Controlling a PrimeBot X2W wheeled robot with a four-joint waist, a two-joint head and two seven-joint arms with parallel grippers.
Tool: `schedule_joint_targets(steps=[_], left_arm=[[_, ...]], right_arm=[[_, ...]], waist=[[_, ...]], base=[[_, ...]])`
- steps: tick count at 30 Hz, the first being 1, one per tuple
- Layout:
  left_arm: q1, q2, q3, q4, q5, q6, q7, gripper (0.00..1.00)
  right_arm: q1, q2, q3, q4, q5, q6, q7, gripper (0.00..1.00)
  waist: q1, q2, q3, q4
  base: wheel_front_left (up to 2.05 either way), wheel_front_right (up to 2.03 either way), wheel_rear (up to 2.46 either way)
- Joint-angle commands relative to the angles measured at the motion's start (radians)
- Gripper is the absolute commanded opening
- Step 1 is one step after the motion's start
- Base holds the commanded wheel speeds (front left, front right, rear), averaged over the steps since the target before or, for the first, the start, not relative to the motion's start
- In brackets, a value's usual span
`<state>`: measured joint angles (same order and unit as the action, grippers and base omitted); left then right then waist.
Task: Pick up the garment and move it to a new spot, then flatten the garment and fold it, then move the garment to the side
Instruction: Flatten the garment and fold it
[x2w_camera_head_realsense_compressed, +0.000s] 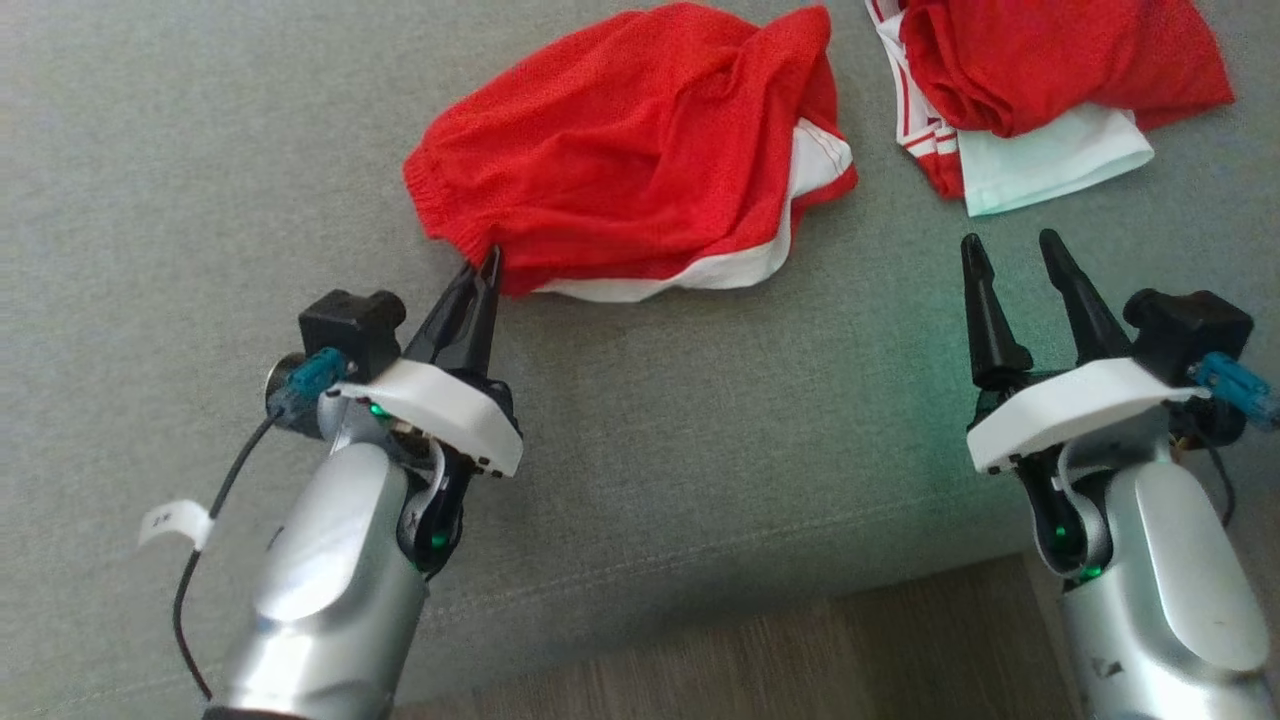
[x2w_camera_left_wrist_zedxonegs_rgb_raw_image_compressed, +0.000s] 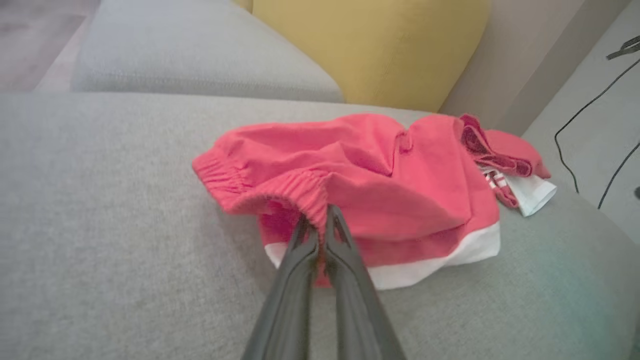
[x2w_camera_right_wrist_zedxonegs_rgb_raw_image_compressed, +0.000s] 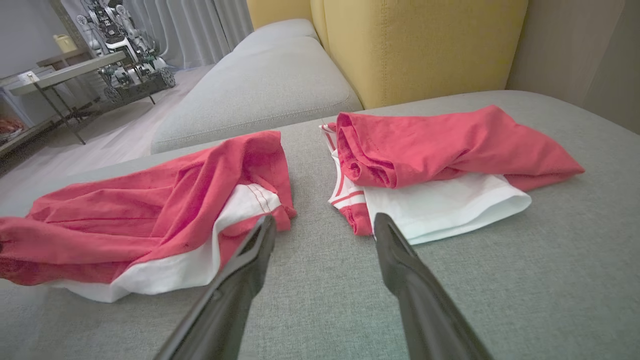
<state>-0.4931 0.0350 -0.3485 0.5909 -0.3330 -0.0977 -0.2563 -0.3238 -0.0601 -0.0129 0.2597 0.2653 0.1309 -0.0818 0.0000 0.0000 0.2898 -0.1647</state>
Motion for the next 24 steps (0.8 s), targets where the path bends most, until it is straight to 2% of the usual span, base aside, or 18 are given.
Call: schedule_joint_targets(steps=[1,6,12,17,24], left_arm=[[0.0,0.015,0.031,-0.049,0.014,-0.003,-0.006,0.0],[0.085,0.017,0.057,-0.163,0.058,-0.01,-0.006,0.0],[0.151,0.056,0.072,-0.255,0.105,-0.016,-0.006,0.0],[0.119,0.103,0.075,-0.249,0.132,-0.014,0.01,0.0],[-0.038,0.16,0.065,-0.168,0.158,-0.017,0.111,0.0]], right_arm=[[-0.023,0.01,0.021,-0.029,0.001,0.0,-0.013,1.0],[-0.011,0.01,0.016,-0.018,-0.007,0.0,-0.009,1.0],[-0.007,0.01,0.022,-0.012,-0.011,0.0,0.0,1.0],[-0.014,0.01,0.033,-0.015,-0.01,0.0,0.003,1.0],[-0.057,0.01,0.057,-0.017,-0.011,0.0,-0.003,1.0]], waist=[[0.0,0.0,-0.013,0.011],[0.0,0.0,-0.054,0.037],[0.0,0.0,-0.08,0.05],[0.0,0.0,-0.063,0.038],[0.0,0.0,0.012,-0.016]], base=[[0.0,0.0,0.0],[0.0,0.0,0.0],[0.0,0.0,0.0],[0.0,0.0,0.0],[0.0,0.0,0.0]])
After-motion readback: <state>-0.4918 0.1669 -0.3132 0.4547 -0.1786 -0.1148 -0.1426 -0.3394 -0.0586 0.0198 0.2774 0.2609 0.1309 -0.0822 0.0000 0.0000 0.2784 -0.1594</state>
